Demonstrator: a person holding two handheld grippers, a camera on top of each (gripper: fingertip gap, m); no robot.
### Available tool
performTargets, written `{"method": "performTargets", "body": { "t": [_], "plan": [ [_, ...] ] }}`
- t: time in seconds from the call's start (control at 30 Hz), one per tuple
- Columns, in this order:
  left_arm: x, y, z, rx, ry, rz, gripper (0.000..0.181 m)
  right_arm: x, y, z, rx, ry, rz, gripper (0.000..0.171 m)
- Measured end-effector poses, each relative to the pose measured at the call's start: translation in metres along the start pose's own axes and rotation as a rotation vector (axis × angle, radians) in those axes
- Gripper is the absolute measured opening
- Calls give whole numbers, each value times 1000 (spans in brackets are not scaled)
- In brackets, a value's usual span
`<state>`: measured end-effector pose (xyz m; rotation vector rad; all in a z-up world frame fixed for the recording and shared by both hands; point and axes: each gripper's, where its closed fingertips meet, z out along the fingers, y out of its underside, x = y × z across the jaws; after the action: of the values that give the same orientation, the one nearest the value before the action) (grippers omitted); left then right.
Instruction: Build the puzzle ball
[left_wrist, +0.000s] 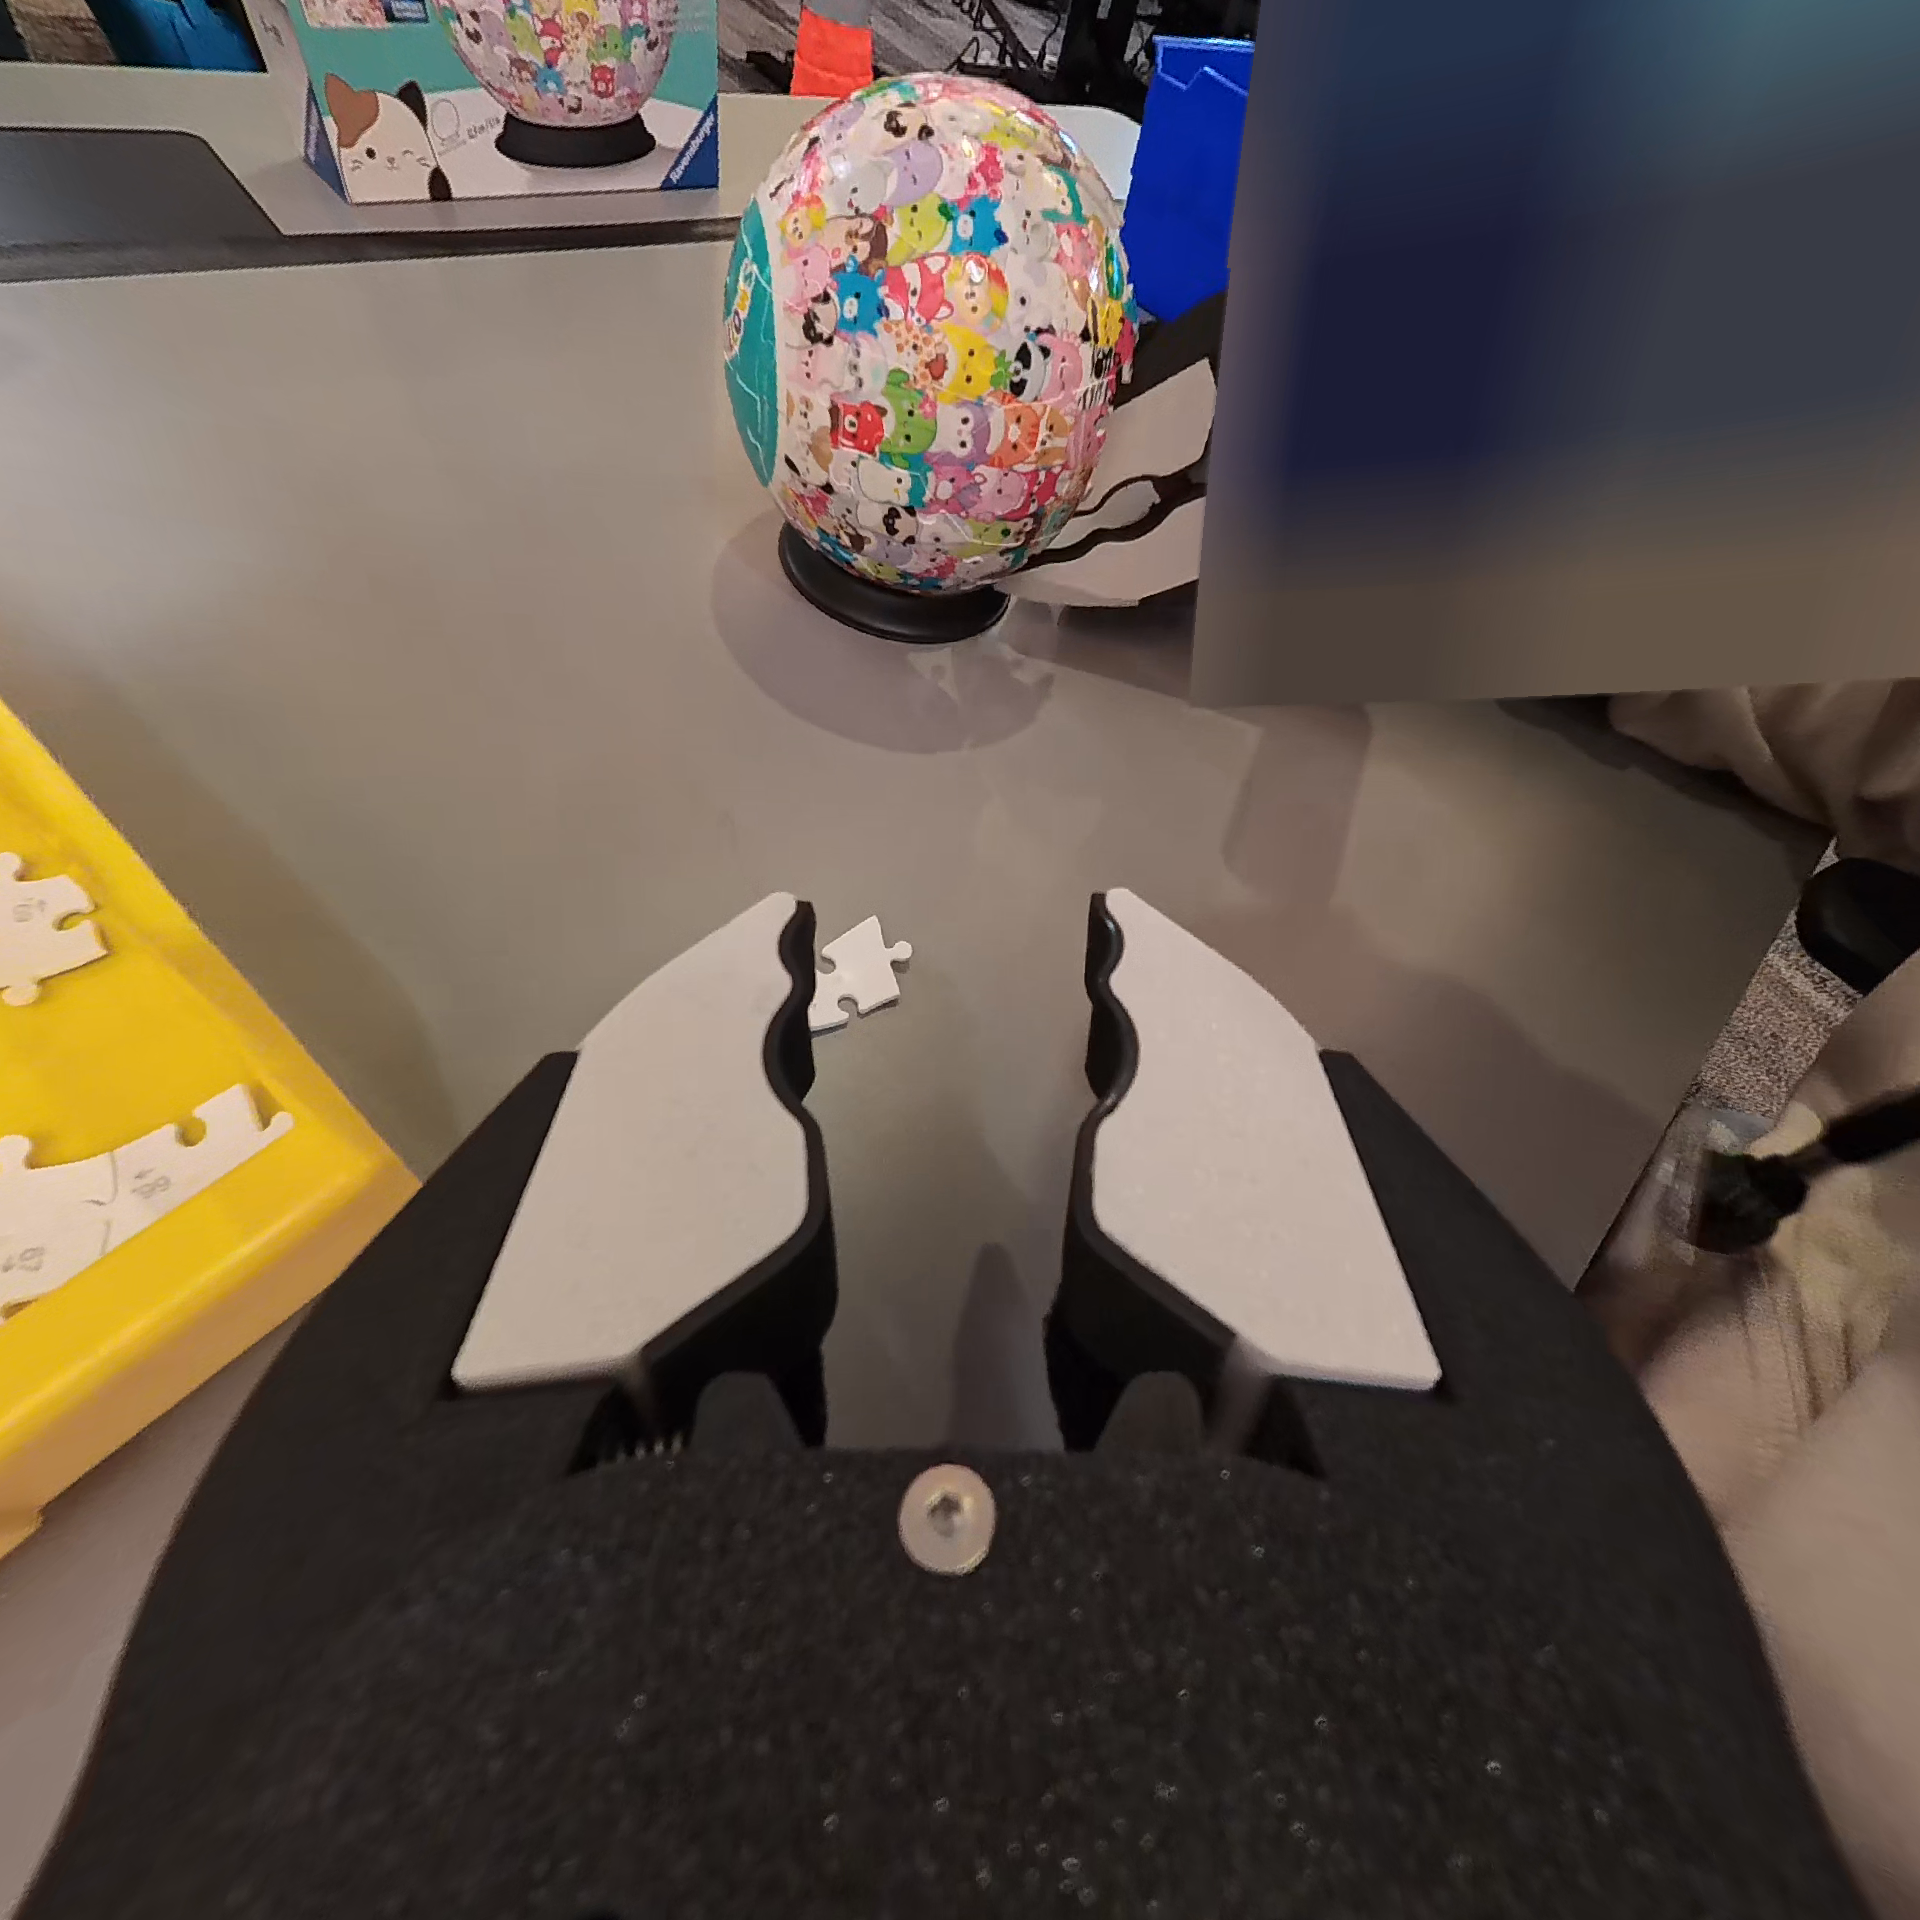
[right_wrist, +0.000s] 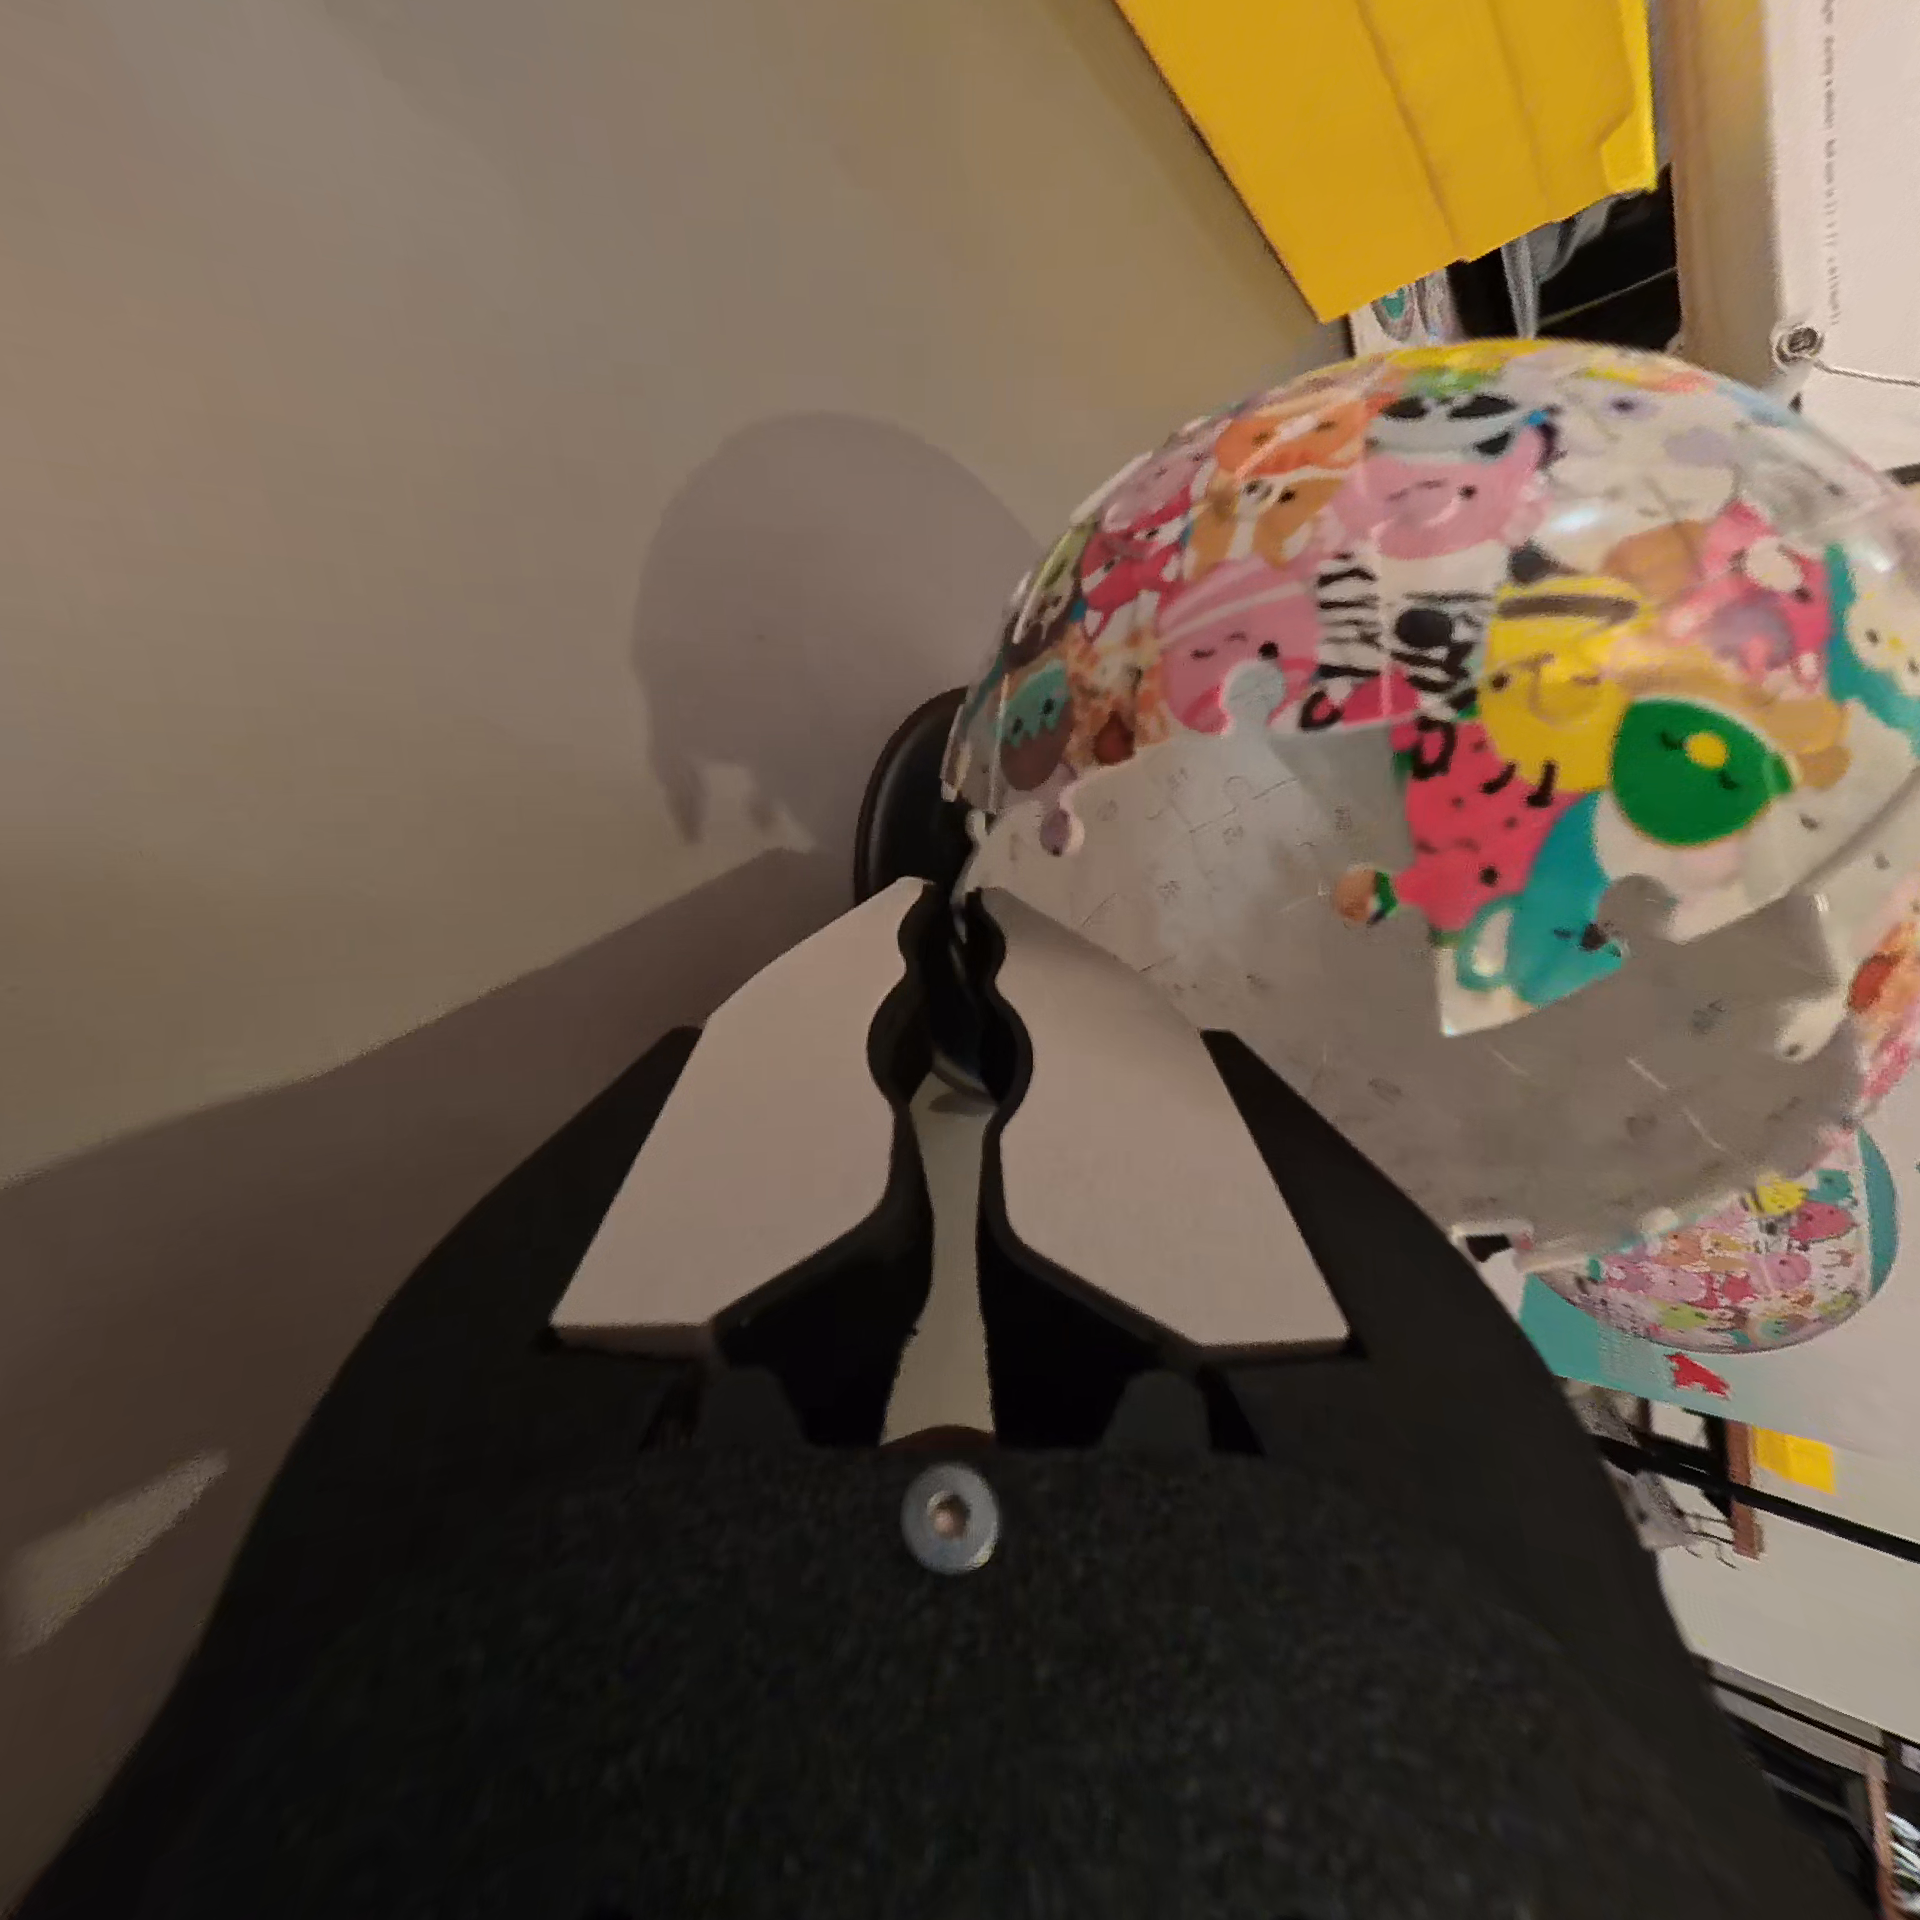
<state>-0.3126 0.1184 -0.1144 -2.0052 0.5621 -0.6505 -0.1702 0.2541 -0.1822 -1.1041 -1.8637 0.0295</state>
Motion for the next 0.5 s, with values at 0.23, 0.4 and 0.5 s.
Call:
{"method": "performTargets", "body": {
  "t": [0.23,0.4,0.5],
  "plan": [
    [0,0,0,1,-1,-1,49,-1,-3,-9,-14,-4,-38,2],
    [0,-1,0,5,5,-9,49,-3,-3,-14,-45,-37,-80,2],
    [1,-1,1,3,4,-4,49,-2,-4,-14,-57,-65,-94,2]
  ]
}}
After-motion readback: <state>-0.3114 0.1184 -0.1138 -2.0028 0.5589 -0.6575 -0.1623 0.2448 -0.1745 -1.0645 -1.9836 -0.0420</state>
